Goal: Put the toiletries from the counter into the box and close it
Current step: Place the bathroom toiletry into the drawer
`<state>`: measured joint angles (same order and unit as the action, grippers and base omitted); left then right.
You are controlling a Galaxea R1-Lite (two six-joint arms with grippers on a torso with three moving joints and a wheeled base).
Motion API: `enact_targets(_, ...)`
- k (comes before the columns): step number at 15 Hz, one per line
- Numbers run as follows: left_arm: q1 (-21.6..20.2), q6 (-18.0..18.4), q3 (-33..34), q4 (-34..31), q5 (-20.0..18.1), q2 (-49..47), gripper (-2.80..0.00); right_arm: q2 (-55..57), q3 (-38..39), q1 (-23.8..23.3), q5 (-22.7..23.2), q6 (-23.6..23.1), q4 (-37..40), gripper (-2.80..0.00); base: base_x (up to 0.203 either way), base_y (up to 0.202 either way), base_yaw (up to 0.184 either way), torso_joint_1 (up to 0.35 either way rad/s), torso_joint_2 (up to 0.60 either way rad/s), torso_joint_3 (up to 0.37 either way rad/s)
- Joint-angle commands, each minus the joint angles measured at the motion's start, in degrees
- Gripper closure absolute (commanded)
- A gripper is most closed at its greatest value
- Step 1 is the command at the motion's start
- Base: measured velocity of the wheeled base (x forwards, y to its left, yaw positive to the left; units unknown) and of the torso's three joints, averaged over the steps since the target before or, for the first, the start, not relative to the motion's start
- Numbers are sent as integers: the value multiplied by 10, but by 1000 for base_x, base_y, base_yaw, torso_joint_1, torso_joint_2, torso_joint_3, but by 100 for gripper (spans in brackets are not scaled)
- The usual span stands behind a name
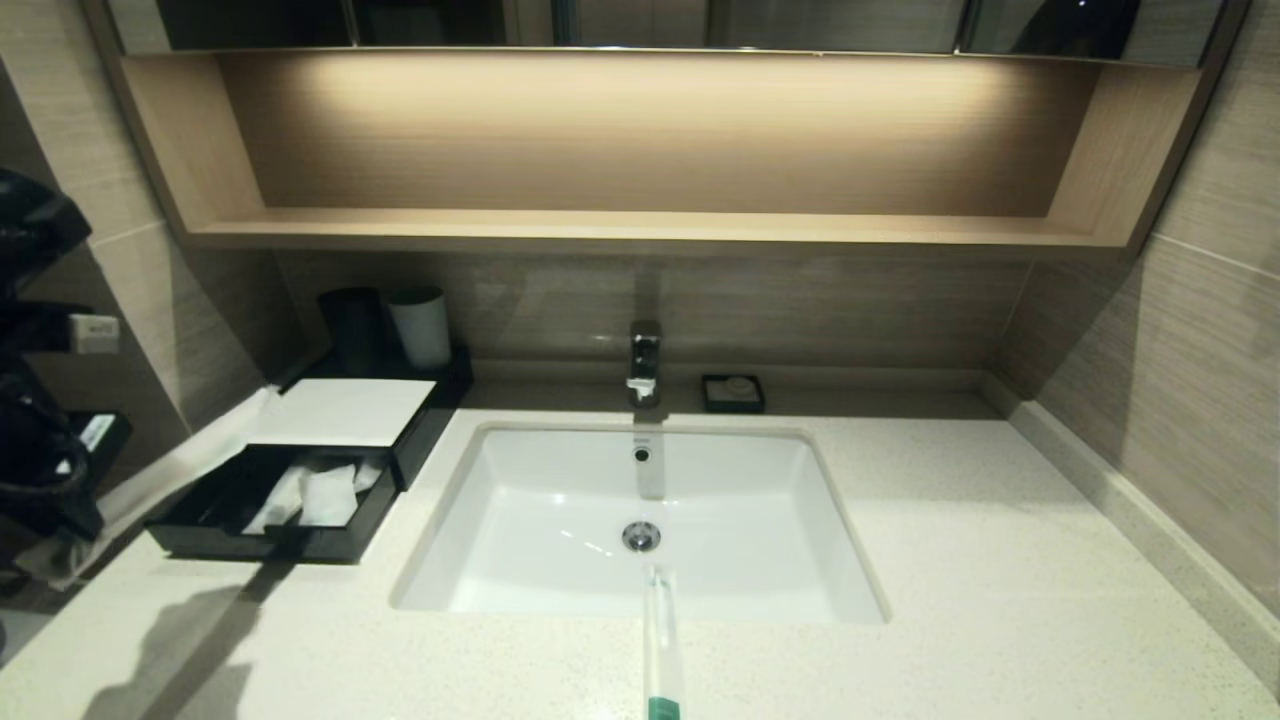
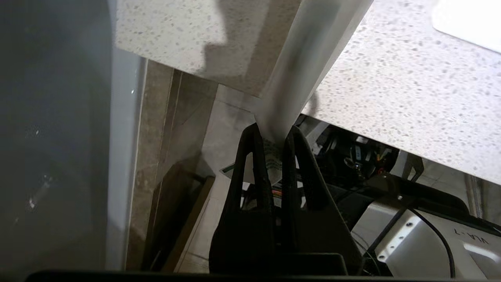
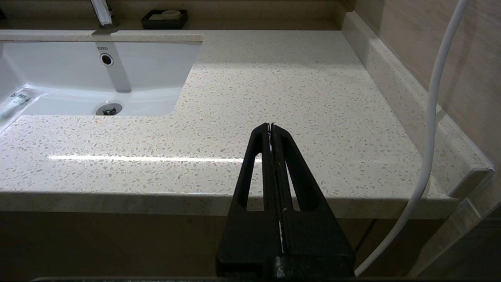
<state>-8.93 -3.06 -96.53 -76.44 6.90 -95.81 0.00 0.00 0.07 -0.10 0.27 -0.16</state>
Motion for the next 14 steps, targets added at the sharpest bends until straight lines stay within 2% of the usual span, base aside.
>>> enact_targets(1, -14, 0, -10, -12, 26, -32, 0, 0, 1, 0, 0, 0, 0, 0, 0, 0, 0, 0, 0, 0)
enact_targets(4, -31, 4, -11, -11, 34, -54, 0, 0, 1, 0, 0, 0, 0, 0, 0, 0, 0, 0, 0, 0)
enact_targets(7, -36, 4, -12, -9, 65, -76, 0, 0, 1, 0, 0, 0, 0, 0, 0, 0, 0, 0, 0, 0)
enact_targets(14, -36, -2, -36, -9, 66, -126, 0, 0, 1, 0, 0, 0, 0, 0, 0, 0, 0, 0, 0, 0)
